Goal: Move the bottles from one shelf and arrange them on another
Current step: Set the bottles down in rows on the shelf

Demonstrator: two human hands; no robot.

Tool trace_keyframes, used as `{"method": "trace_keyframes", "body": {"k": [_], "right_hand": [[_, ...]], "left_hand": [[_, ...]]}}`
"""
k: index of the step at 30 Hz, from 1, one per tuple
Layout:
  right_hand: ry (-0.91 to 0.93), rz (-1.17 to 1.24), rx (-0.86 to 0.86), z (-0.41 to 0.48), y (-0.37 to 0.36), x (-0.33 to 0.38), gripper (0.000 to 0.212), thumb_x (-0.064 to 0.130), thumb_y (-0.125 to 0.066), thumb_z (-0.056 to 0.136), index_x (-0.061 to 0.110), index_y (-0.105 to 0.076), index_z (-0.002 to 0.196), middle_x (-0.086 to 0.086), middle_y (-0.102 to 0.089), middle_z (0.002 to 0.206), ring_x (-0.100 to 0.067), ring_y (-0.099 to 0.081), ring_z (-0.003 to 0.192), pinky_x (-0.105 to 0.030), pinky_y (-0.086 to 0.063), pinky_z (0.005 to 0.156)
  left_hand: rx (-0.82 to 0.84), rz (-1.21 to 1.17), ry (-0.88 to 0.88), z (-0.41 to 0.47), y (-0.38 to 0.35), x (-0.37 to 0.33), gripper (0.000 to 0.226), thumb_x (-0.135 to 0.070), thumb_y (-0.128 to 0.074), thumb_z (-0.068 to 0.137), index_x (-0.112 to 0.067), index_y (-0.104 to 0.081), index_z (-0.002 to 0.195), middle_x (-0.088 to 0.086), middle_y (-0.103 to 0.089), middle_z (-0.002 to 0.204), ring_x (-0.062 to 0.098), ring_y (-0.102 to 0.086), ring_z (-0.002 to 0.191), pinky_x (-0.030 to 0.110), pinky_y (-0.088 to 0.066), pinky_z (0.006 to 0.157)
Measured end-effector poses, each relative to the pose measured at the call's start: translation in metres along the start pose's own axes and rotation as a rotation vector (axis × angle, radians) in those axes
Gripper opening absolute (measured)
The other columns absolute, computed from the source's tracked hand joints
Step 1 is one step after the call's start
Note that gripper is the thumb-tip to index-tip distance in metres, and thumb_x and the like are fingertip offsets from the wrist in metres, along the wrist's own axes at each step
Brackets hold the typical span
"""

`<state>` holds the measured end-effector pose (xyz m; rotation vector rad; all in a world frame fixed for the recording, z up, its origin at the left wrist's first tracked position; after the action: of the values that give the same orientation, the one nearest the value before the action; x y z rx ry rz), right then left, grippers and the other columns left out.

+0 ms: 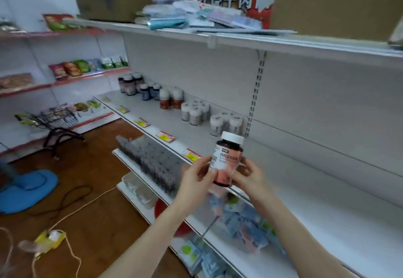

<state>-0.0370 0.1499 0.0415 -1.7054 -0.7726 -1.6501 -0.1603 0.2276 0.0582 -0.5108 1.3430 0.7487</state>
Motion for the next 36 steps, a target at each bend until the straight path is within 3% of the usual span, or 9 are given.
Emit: {"method": "trace_keyframes", "body": {"k": [3,6,10,15,19,22,26,31,36], "right_hand": [[0.017,-0.009,0.075,0.022,-0.079,0.003,0.032,0.014,-0.069,0.079,0.014,-0.058,0.109,0.005,-0.074,0.076,-0.026,-0.065,0.072,-0.042,-0.050,0.069],[0.020,-0.075,0.183,0.041,-0.146,0.006,0.031,0.023,-0.069,0.080,0.022,-0.058,0.109,-0.001,-0.073,0.079,-0.028,-0.062,0.055,-0.030,-0.047,0.047],[0.011,-0.057,0.258,0.081,-0.219,0.004,0.032,0.015,-0.072,0.076,0.023,-0.063,0.105,0.003,-0.071,0.098,-0.014,-0.066,0.092,-0.029,-0.052,0.075],[0.048,-0.125,0.336,0.145,-0.299,-0.003,0.049,0.031,-0.078,0.066,0.022,-0.062,0.111,-0.003,-0.070,0.109,-0.019,-0.064,0.102,-0.041,-0.053,0.089],[0.054,-0.133,0.391,0.215,-0.357,-0.008,0.033,0.013,-0.071,0.077,0.022,-0.061,0.106,-0.004,-0.068,0.105,-0.015,-0.064,0.094,-0.028,-0.053,0.079],[0.064,-0.152,0.412,0.274,-0.397,-0.005,0.030,0.014,-0.072,0.076,0.032,-0.059,0.096,-0.002,-0.068,0.105,-0.014,-0.064,0.095,-0.027,-0.052,0.078],[0.056,-0.141,0.415,0.346,-0.450,0.004,0.043,0.012,-0.072,0.075,0.015,-0.059,0.116,-0.004,-0.068,0.103,-0.019,-0.064,0.097,-0.032,-0.054,0.080],[0.043,-0.145,0.417,0.413,-0.508,0.003,0.042,0.014,-0.073,0.075,0.020,-0.057,0.113,-0.009,-0.066,0.111,-0.023,-0.063,0.103,-0.042,-0.052,0.090],[0.054,-0.135,0.342,0.471,-0.564,-0.005,0.042,0.012,-0.072,0.075,0.019,-0.056,0.114,-0.002,-0.067,0.104,-0.016,-0.063,0.098,-0.030,-0.054,0.082]], "left_hand": [[-0.086,0.051,-0.033,0.006,0.080,0.001,0.029,-0.004,-0.054,0.087,-0.016,-0.053,0.113,-0.011,-0.064,0.095,-0.018,-0.059,0.077,0.003,-0.047,0.073],[-0.153,0.095,-0.046,0.012,0.146,0.004,0.031,-0.008,-0.054,0.088,-0.016,-0.052,0.117,-0.005,-0.061,0.106,-0.016,-0.057,0.088,0.005,-0.047,0.080],[-0.241,0.080,-0.047,0.025,0.213,0.012,0.029,-0.012,-0.054,0.088,-0.019,-0.052,0.116,-0.011,-0.060,0.105,-0.009,-0.058,0.092,0.004,-0.047,0.075],[-0.343,0.108,-0.033,0.069,0.291,0.037,0.028,-0.013,-0.054,0.088,-0.024,-0.051,0.114,-0.014,-0.058,0.103,-0.002,-0.056,0.099,0.004,-0.047,0.075],[-0.387,0.121,-0.045,0.130,0.351,0.060,0.026,-0.010,-0.055,0.088,-0.027,-0.051,0.107,-0.016,-0.059,0.101,-0.011,-0.058,0.090,0.002,-0.046,0.073],[-0.394,0.144,-0.027,0.183,0.393,0.074,0.027,-0.015,-0.055,0.088,-0.027,-0.051,0.112,-0.012,-0.059,0.107,-0.002,-0.056,0.101,0.002,-0.045,0.077],[-0.428,0.134,-0.039,0.248,0.449,0.080,0.027,-0.013,-0.056,0.088,-0.035,-0.050,0.102,-0.016,-0.058,0.105,0.001,-0.057,0.100,0.006,-0.047,0.079],[-0.425,0.138,-0.027,0.307,0.512,0.092,0.033,-0.016,-0.054,0.089,-0.017,-0.049,0.122,-0.007,-0.057,0.112,0.002,-0.055,0.102,0.002,-0.046,0.076],[-0.329,0.159,-0.027,0.372,0.578,0.113,0.036,-0.013,-0.054,0.088,-0.014,-0.050,0.124,-0.005,-0.056,0.116,-0.001,-0.054,0.099,-0.002,-0.044,0.075]]}}
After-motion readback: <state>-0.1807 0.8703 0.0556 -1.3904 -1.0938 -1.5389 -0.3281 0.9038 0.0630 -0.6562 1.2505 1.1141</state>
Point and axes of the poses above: each hand's wrist, its own z-axis towards the middle knuckle, its own y-axis out of the back of the hand, x = y × z, the point moved 4 cm from there along z, towards the middle knuckle
